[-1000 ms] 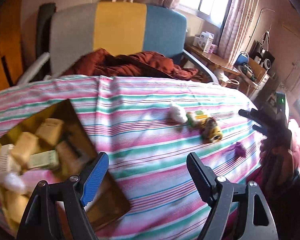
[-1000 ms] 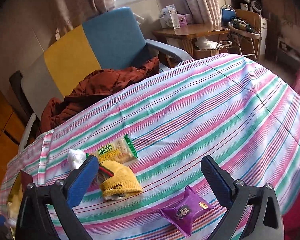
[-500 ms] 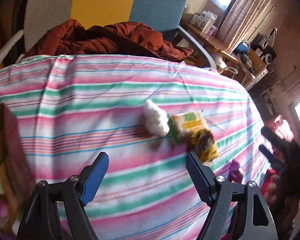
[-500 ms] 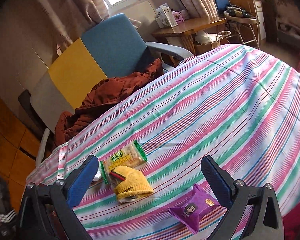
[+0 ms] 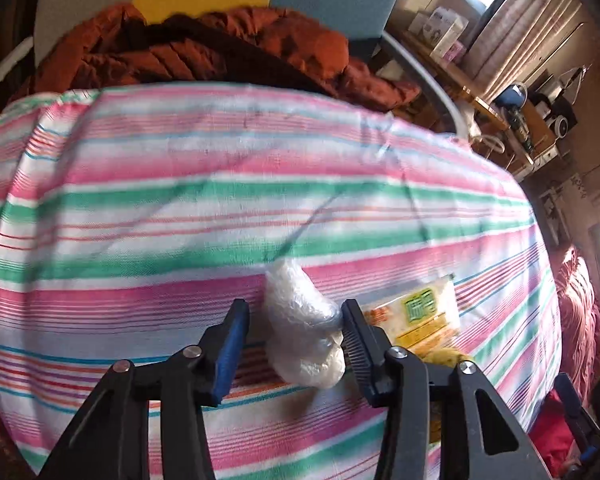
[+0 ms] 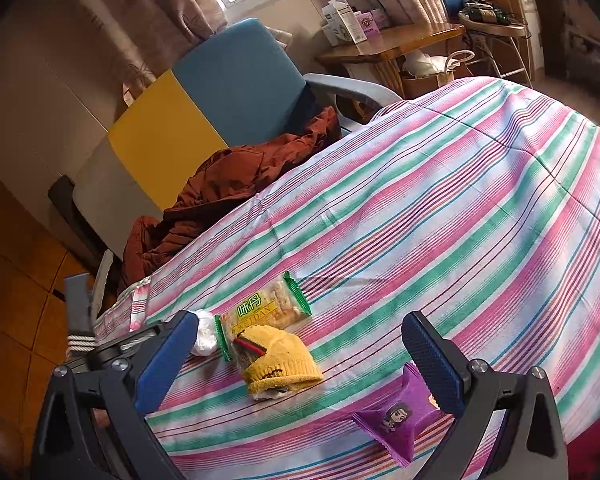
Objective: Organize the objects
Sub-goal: 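Grasp the second clear plastic bag with the left tool, then grasp the purple snack packet with the right tool while the left tool holds the bag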
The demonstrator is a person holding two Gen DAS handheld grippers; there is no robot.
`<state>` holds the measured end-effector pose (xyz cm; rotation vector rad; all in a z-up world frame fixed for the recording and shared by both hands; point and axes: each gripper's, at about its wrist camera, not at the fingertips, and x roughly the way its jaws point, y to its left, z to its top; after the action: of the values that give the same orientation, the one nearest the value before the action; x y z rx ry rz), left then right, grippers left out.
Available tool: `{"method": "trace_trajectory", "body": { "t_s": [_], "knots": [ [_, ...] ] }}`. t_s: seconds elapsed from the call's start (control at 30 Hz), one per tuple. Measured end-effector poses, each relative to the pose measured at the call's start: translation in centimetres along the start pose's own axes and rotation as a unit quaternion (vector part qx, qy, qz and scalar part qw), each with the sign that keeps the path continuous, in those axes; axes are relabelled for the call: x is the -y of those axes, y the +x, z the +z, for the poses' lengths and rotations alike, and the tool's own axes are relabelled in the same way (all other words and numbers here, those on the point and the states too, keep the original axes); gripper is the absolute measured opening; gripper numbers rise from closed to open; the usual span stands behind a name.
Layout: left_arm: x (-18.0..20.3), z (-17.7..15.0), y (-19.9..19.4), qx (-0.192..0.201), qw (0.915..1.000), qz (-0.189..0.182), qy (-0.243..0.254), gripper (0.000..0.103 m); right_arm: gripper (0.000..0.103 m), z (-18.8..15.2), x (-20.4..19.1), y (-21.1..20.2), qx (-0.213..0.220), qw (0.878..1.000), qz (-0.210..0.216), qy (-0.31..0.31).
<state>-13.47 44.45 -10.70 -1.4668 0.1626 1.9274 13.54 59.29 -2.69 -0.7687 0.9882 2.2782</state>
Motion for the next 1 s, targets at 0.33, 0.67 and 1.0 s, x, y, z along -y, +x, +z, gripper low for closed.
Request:
{"method": "trace_trajectory", "body": {
  "t_s": [0.33,0.67,1.0],
  "knots": [
    [0.0,-3.1,-1.3,0.032,0.9972,0.022,0.064,0.037,0.103,0.9,0.9,-1.5,0.049,0.998,-0.024,0.004],
    [-0.6,-8.1,-3.7,0.018,0.9973,0.033,0.063,0.037,0.103,1.0,3.9,1.0,-0.017,0.994,-0.095,0.051],
    [-0.3,-14.0,-6.0,0.042,0.9931,0.044,0.1,0.037,0.102,-0.6,3.4,2.5,-0.07,0.99,-0.123,0.012]
  ]
}}
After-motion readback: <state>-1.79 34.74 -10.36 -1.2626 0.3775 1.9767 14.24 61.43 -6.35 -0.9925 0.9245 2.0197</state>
